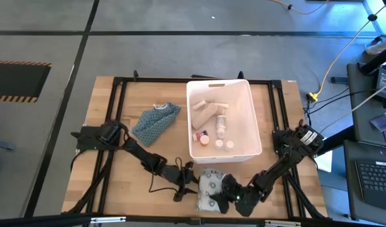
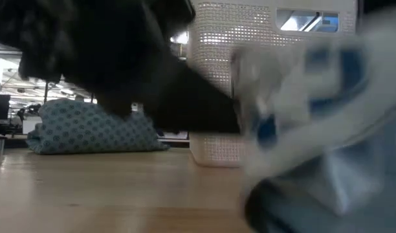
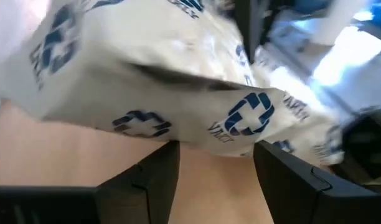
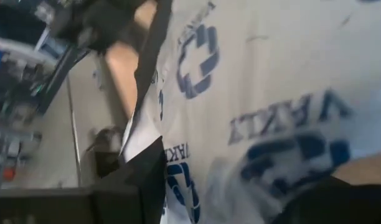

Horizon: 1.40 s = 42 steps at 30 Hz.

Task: Pick & place medical supplies in basket/bin
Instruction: Put the white mailer bag into the white bin

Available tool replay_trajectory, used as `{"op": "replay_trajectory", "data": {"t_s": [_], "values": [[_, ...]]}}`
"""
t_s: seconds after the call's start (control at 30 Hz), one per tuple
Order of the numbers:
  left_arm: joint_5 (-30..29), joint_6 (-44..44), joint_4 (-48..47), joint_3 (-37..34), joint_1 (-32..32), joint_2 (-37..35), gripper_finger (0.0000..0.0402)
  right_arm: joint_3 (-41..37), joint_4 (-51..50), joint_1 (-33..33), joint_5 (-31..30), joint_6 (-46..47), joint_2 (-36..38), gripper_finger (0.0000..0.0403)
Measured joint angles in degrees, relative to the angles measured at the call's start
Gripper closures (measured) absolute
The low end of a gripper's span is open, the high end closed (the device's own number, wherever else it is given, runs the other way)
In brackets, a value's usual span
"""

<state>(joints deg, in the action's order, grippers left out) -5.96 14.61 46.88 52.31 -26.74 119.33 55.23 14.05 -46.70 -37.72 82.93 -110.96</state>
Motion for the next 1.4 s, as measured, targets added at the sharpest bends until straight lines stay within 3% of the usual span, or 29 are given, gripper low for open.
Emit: {"op": "replay_trajectory", "data": {"t_s": [0.17,0.5,0.83,1.13,1.4], "values": [[6.77,-0.31,-4.18,-0.09,-0.93,-7.17,0.0203,5.11,-0.19,-0.77,0.56,-9.32,0.02,0.0219],[4.88,-6.24,-15.72,0.32,-3.96,-21.89,0.0203,15.53,-1.18,-0.61,-2.18,-29.64,0.04,0.0235],[0.06,-12.57,-26.5,0.58,-8.27,-34.65,0.0203,31.52,-11.42,-0.53,-5.11,-51.91,0.2,0.0268],[-11.22,-12.98,-42.97,0.42,-11.57,-41.83,0.0203,50.84,-31.78,-1.55,-7.21,-60.9,0.2,0.0271],[-19.96,-12.79,-54.58,0.37,-12.61,-48.06,0.0203,70.19,-68.01,0.24,-14.5,-55.72,0.22,0.0271]]}}
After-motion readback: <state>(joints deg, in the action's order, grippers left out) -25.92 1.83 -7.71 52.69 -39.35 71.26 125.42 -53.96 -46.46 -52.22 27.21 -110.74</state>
